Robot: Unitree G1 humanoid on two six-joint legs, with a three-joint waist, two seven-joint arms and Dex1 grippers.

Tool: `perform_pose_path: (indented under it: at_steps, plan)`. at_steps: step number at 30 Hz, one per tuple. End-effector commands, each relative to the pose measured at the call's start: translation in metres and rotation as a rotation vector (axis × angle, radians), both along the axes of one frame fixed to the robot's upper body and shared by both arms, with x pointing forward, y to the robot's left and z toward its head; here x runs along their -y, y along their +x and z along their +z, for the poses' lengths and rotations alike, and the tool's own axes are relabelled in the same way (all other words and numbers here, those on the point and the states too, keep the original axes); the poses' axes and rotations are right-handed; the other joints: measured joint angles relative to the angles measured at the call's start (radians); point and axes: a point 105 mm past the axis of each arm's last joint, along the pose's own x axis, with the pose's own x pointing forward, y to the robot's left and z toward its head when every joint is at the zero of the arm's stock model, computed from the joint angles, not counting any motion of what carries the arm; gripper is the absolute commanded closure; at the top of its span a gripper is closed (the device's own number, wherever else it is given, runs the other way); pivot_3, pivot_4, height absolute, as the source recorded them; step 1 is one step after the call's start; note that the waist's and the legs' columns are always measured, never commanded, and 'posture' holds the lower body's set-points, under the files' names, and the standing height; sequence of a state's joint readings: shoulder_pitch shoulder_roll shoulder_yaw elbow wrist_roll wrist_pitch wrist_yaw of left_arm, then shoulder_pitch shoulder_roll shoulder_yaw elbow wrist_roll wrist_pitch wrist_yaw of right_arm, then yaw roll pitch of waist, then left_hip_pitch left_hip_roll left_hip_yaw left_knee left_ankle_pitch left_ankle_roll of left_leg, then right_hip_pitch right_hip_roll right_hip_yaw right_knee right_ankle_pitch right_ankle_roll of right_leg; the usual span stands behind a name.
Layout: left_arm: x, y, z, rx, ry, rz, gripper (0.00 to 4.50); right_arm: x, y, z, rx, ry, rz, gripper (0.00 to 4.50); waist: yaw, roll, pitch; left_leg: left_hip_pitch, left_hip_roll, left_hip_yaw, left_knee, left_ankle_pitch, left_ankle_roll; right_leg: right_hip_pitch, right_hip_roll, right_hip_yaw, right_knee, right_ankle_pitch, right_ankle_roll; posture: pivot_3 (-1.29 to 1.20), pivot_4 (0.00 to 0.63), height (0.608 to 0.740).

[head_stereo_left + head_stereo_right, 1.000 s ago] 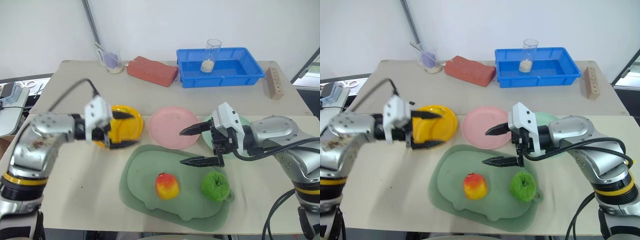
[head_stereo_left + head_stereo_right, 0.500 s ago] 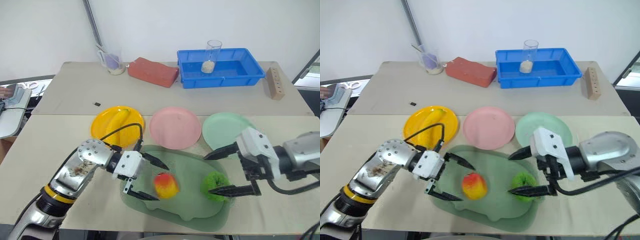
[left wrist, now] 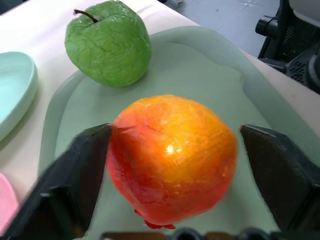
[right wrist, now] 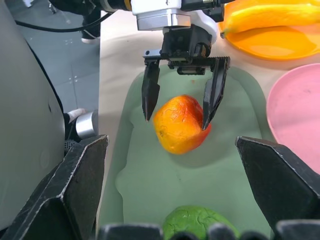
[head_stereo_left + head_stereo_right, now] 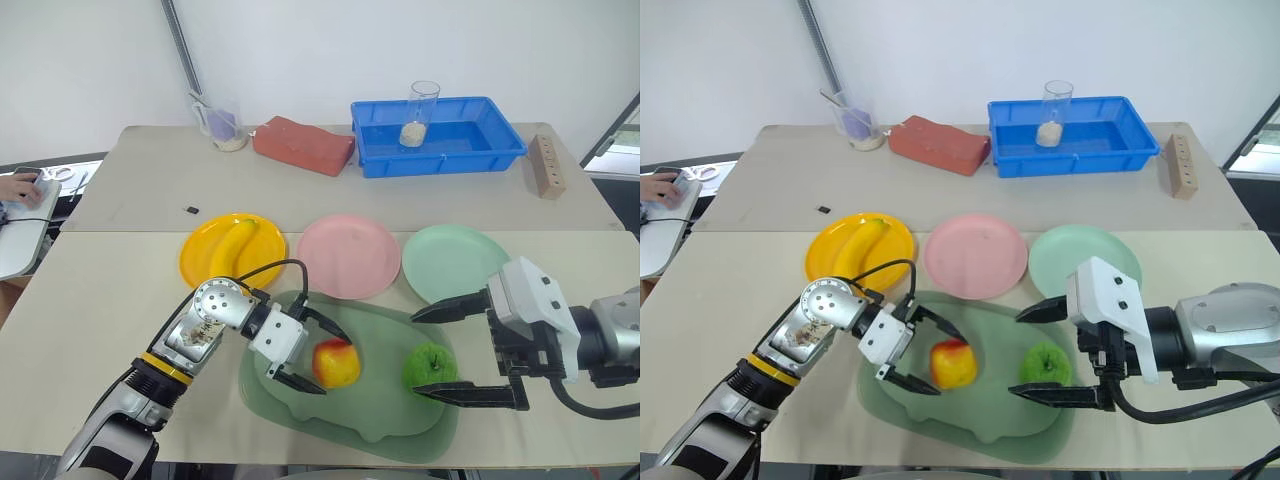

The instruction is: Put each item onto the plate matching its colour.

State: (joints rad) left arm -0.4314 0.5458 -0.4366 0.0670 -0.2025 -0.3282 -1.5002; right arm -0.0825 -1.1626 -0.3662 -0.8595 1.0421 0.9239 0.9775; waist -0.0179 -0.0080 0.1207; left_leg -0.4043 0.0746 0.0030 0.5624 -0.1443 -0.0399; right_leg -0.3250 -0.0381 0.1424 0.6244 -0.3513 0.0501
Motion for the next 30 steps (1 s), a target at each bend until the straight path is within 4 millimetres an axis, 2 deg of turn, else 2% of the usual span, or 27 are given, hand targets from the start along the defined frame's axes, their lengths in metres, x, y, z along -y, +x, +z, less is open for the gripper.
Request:
perform_pose_path:
  at_steps: [1, 3, 7, 10, 12, 14, 16, 19, 24, 26, 28, 30]
  plan:
    - [-0.001, 0.005, -0.002, -0.008, 0.009, 0.029, 1.58, -0.002, 0.003, 0.005, 0.045, 0.009, 0.004, 0.00, 0.000, 0.000, 0.000, 0.000, 0.000, 0.000, 0.000, 0.000, 0.000, 0.001, 0.000, 0.000, 0.000, 0.000, 0.000, 0.00, 0.150, 0.740]
    - [-0.001, 0.007, -0.001, -0.002, 0.011, 0.037, 1.79, -0.003, 0.004, 0.005, 0.047, 0.013, 0.005, 0.00, 0.000, 0.000, 0.000, 0.001, 0.000, 0.000, 0.001, 0.000, 0.000, 0.004, 0.000, 0.000, 0.000, -0.001, 0.002, 0.00, 0.150, 0.740]
    - [-0.010, 0.018, 0.006, 0.000, 0.025, 0.105, 1.86, -0.002, 0.010, 0.006, 0.063, 0.026, -0.007, 0.00, 0.001, 0.000, 0.000, 0.000, 0.000, -0.001, 0.002, 0.000, 0.000, 0.004, 0.000, -0.001, 0.000, -0.001, 0.002, 0.00, 0.150, 0.740]
    - [-0.016, 0.045, 0.029, -0.037, -0.035, 0.261, 1.86, 0.000, 0.024, 0.012, 0.102, 0.076, -0.071, 0.00, 0.000, 0.000, 0.000, 0.001, 0.000, -0.001, 0.003, 0.000, 0.000, 0.004, 0.000, -0.001, 0.000, -0.002, 0.003, 0.00, 0.150, 0.740]
    - [-0.018, 0.074, 0.048, -0.071, -0.127, 0.422, 1.86, 0.003, 0.040, 0.017, 0.150, 0.132, -0.154, 0.00, 0.000, -0.001, 0.000, 0.000, 0.000, -0.002, 0.003, 0.000, 0.000, 0.004, 0.000, -0.002, 0.000, -0.003, 0.005, 0.00, 0.150, 0.740]
    - [-0.019, 0.093, 0.059, -0.084, -0.181, 0.522, 1.86, 0.005, 0.052, 0.020, 0.196, 0.157, -0.216, 0.00, 0.004, -0.001, 0.001, -0.001, 0.000, -0.004, 0.005, 0.000, 0.000, 0.000, 0.000, -0.004, 0.000, -0.004, 0.007, 0.00, 0.150, 0.740]
    - [-0.011, 0.112, 0.067, -0.100, -0.248, 0.623, 1.86, 0.012, 0.071, 0.021, 0.271, 0.148, -0.310, 0.00, 0.005, 0.000, 0.000, -0.002, -0.001, -0.004, 0.005, -0.001, 0.001, 0.000, 0.000, -0.004, 0.000, -0.004, 0.007, 0.00, 0.150, 0.740]
    - [0.001, 0.123, 0.068, -0.129, -0.288, 0.684, 1.86, 0.017, 0.089, 0.020, 0.336, 0.128, -0.394, 0.00, 0.006, 0.000, 0.000, -0.003, -0.001, -0.004, 0.008, -0.002, 0.003, 0.005, 0.000, -0.004, 0.000, -0.002, 0.004, 0.00, 0.150, 0.740]
    - [0.016, 0.136, 0.056, -0.131, -0.296, 0.753, 1.86, 0.016, 0.101, 0.020, 0.362, 0.137, -0.438, 0.00, 0.002, 0.000, 0.000, -0.003, -0.001, -0.004, 0.007, -0.002, 0.003, 0.005, 0.000, -0.004, 0.002, -0.001, 0.002, 0.00, 0.150, 0.740]
    - [0.018, 0.140, 0.053, -0.131, -0.301, 0.772, 0.83, 0.016, 0.102, 0.020, 0.365, 0.138, -0.441, 0.00, 0.003, 0.000, 0.000, -0.003, -0.002, -0.005, 0.007, -0.002, 0.003, 0.005, 0.000, -0.004, 0.002, -0.001, 0.002, 0.00, 0.150, 0.740]
    - [0.019, 0.140, 0.053, -0.138, -0.312, 0.771, 0.06, 0.017, 0.099, 0.020, 0.363, 0.137, -0.439, 0.00, 0.003, 0.000, 0.000, -0.003, -0.002, -0.005, 0.007, -0.002, 0.003, 0.005, 0.000, -0.004, 0.002, -0.001, 0.003, 0.00, 0.150, 0.740]
    - [0.017, 0.140, 0.056, -0.138, -0.322, 0.766, 0.06, 0.018, 0.096, 0.019, 0.358, 0.135, -0.434, 0.00, 0.004, 0.000, 0.000, -0.003, -0.002, -0.005, 0.007, -0.002, 0.003, 0.005, 0.000, -0.004, 0.002, -0.001, 0.002, 0.00, 0.150, 0.740]
